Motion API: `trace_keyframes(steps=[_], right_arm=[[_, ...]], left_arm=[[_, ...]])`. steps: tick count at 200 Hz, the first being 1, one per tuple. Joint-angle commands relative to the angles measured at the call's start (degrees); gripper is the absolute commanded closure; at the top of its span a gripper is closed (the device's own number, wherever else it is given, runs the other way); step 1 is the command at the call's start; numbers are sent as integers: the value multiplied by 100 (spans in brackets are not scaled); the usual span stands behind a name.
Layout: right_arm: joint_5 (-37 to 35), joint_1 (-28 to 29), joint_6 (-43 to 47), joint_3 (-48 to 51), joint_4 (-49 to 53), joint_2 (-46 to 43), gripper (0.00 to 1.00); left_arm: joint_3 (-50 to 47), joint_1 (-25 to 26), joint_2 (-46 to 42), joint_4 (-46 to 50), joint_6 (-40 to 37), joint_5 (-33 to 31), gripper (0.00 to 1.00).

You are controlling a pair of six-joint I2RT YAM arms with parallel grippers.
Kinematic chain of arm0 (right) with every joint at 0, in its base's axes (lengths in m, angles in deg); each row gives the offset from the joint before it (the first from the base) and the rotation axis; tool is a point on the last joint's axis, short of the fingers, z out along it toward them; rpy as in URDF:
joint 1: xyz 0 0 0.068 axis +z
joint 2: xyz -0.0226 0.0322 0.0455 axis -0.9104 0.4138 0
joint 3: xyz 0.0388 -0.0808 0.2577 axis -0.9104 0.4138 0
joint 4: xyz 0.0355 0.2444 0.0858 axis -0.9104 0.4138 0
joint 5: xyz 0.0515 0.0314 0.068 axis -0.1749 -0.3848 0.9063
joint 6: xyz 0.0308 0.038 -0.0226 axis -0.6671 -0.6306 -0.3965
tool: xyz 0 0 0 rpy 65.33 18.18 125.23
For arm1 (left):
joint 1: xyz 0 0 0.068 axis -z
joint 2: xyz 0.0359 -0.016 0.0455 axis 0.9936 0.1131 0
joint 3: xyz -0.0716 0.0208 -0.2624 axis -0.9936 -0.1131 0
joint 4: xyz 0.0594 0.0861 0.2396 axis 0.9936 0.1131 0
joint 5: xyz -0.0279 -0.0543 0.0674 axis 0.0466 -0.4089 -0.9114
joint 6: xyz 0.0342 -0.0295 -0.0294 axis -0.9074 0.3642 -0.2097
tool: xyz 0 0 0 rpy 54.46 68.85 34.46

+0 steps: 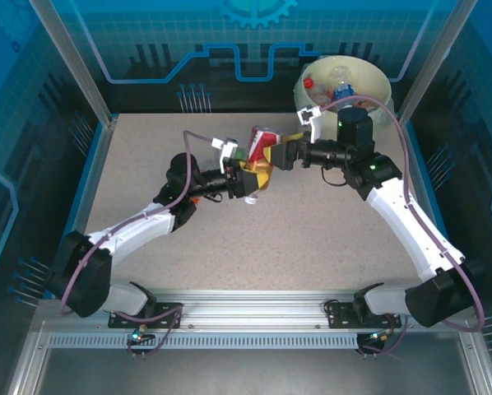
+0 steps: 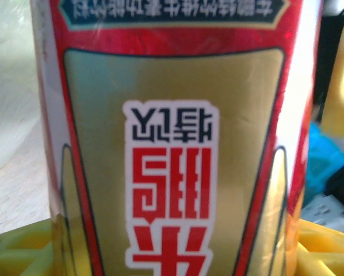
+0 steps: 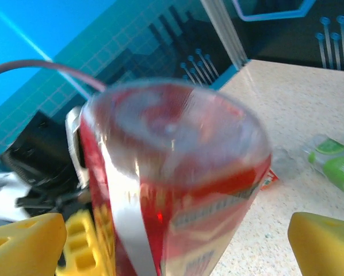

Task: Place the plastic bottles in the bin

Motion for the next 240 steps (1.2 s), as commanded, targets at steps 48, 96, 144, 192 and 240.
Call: trace_keyframes(steps=[48,96,144,192,240], right_arm=[[327,297,28,-494,-330,589,0],[297,340,-612,-726,-871,1077,1],[407,340,-866,-805,-969,1196,28],[-128,273,-530,-696,-493,930,44],[-1680,-199,-63,-1346,483,861,46]], left_arm=[[245,-68,1157,-2839,2122,642,54],[231,-10,1147,-2553,1961,708,54],[99,-16,935,-2103,1579,564,51],[-7,-24,359,-623,699,-27,27],[-83,-24,-868,2159,-1026,-1703,1]])
